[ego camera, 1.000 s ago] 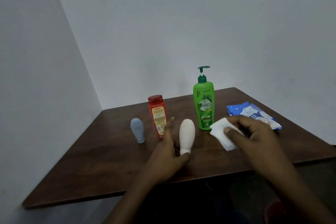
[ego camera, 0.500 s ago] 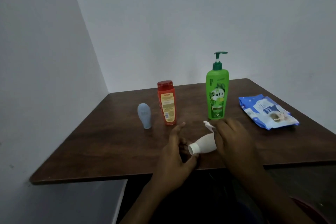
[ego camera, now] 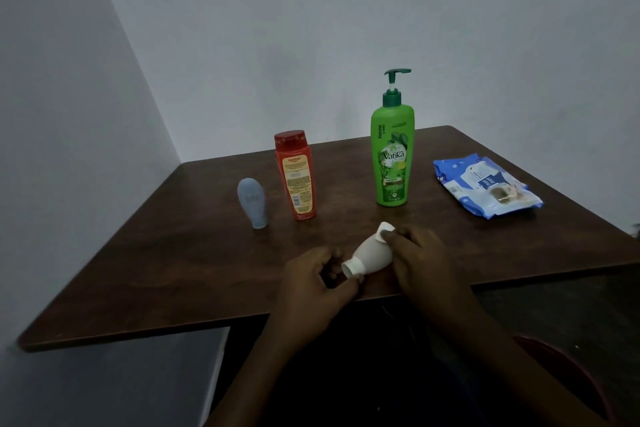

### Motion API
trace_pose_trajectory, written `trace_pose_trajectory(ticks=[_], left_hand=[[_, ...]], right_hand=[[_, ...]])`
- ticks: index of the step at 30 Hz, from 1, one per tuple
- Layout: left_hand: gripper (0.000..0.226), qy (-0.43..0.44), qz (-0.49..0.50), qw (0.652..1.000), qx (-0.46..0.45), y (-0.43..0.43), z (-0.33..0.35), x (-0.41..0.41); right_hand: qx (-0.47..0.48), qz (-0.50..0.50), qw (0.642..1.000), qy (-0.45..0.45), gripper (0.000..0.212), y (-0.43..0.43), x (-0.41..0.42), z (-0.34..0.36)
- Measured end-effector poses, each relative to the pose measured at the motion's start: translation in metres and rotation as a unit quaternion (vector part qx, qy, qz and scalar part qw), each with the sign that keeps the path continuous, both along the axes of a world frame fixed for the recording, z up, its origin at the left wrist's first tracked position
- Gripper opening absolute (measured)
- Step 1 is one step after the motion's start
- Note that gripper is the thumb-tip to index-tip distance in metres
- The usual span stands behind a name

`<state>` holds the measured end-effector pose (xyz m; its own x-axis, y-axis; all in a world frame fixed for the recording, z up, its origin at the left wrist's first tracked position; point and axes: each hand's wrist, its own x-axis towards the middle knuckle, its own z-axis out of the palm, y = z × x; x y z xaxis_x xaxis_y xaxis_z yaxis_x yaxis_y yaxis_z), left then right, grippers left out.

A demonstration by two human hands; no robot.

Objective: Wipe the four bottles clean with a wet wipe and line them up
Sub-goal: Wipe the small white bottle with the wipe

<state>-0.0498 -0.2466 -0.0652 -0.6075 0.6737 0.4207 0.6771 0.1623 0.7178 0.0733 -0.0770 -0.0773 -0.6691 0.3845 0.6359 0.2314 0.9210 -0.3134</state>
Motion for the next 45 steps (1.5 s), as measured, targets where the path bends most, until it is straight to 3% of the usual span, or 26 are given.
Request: trace_pose_trajectory(ticks=[8,13,17,24,30,32,34,36,39,45], left_hand=[[0.027,-0.021,-0.002,1.000,0.002,-0.002,0.004,0.007],[0.031,-0.027,-0.008,1.000,0.008,-0.003,0.003,0.009],[0.032,-0.025,-0.014,1.000,0.009,-0.003,-0.001,0.006],[0.028,-0.023,-0.017,1.000,0.002,-0.001,0.001,0.007],[0.022,-0.032,-0.011,0.999,-0.001,-0.001,0.004,0.007],[0.026,-0.032,-0.015,0.999,0.003,-0.001,0.005,0.008],[0.028,-0.029,-0.016,0.999,0.006,-0.001,0.006,0.009],[0.026,-0.030,-0.016,0.999,0.007,-0.001,0.006,0.010],[0.028,-0.026,-0.016,0.999,0.012,-0.001,0.005,0.011],[0.033,-0.006,-0.020,1.000,0.021,-0.002,0.002,0.008]], right_hand=[[0.089,0.107,0.990,-0.028,0.039,-0.029,0.011,-0.003],[-0.009,-0.018,0.999,-0.027,0.046,0.010,0.012,-0.002],[-0.011,-0.047,0.999,-0.020,0.046,0.006,0.010,-0.007],[0.117,0.103,0.987,-0.037,0.040,-0.032,0.016,-0.004],[0.029,-0.055,0.997,-0.043,0.025,0.007,0.012,-0.003],[0.037,-0.064,0.997,-0.029,0.034,0.004,0.013,-0.005],[0.067,-0.033,0.997,-0.015,0.044,-0.010,0.013,-0.008],[0.104,0.030,0.994,-0.009,0.035,-0.023,0.013,-0.009],[0.160,0.090,0.983,-0.018,0.039,-0.027,0.012,-0.004],[0.126,-0.043,0.991,0.014,0.039,0.002,0.011,-0.001]])
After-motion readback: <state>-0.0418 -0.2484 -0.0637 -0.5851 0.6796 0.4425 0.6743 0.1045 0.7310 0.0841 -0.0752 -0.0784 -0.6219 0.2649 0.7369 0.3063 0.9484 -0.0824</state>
